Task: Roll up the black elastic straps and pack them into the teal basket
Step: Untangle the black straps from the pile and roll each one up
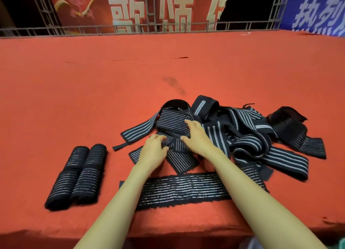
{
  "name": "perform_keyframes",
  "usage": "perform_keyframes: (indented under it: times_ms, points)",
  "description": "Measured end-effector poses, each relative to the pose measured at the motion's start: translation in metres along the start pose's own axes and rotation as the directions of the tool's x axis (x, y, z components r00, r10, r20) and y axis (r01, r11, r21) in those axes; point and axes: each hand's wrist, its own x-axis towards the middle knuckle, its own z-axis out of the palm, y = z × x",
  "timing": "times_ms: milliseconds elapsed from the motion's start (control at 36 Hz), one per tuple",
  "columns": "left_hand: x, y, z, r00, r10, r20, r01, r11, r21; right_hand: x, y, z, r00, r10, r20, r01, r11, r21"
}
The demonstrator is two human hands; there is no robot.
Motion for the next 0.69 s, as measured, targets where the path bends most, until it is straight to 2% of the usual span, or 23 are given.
perform_keyframes:
  times_ms: [167,306,472,528,611,694]
  points:
    - [0.017,-0.005,0.011,0.985,-0.030,0.172,0.018,0.997,0.069,0.041,-0.009,0.015,0.986,0.135,-0.098,-0.133,0.991,0.026]
    - [0.020,-0.006,0.015,0.987,-0.042,0.155,0.028,0.995,0.091,0.054,-0.003,0.022,0.944,0.228,-0.239,-0.183,0.963,0.196]
    - [0.020,-0.012,0.012,0.984,-0.057,0.171,0.056,0.998,0.012,0.047,-0.003,0.016,0.946,0.195,-0.261,-0.130,0.961,0.244]
    - [0.020,-0.011,0.012,0.995,-0.035,0.091,0.038,0.999,-0.033,0.037,-0.005,0.013,0.958,0.170,-0.233,-0.096,0.950,0.297]
    - [0.017,-0.001,0.009,0.985,0.039,-0.167,-0.073,0.977,-0.202,0.020,-0.011,0.006,0.962,0.148,-0.229,-0.052,0.924,0.378]
    - [0.012,0.017,0.006,0.951,0.129,-0.281,-0.222,0.919,-0.327,0.004,-0.019,-0.004,0.975,0.153,-0.162,-0.029,0.808,0.588]
